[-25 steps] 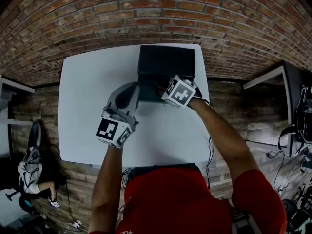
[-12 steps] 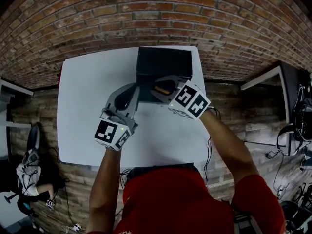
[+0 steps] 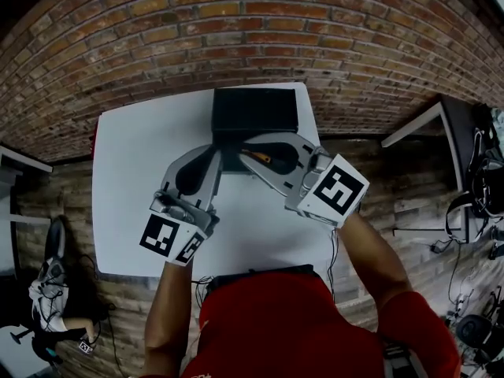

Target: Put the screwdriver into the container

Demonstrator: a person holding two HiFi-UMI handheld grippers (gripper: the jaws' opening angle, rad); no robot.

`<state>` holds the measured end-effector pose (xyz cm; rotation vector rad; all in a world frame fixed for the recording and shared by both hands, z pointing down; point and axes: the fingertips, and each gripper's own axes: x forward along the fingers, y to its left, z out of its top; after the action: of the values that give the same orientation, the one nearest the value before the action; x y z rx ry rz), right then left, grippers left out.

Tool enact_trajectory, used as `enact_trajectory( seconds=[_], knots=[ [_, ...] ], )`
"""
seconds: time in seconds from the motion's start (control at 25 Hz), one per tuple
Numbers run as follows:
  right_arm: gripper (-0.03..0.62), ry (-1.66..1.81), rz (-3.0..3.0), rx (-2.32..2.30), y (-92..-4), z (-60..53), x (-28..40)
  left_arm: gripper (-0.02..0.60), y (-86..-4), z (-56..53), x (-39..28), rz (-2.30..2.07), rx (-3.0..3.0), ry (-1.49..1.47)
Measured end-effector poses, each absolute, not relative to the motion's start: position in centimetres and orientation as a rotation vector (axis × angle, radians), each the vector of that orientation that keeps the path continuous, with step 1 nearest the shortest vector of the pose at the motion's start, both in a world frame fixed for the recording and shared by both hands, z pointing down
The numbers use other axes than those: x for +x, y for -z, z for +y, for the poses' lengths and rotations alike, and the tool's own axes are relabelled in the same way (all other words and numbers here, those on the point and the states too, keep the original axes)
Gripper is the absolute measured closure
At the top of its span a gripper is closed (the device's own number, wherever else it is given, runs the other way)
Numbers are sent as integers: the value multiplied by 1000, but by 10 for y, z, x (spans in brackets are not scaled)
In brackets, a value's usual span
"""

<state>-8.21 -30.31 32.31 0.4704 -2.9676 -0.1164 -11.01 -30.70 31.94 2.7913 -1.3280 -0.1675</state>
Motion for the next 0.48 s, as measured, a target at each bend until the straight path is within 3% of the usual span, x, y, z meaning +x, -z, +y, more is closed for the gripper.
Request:
enact_trajectory(
  seconds=[0.48],
  knots=[
    [562, 92, -3087, 621, -293, -286, -62, 568, -292, -283, -87, -1229, 2868, 183]
  ],
)
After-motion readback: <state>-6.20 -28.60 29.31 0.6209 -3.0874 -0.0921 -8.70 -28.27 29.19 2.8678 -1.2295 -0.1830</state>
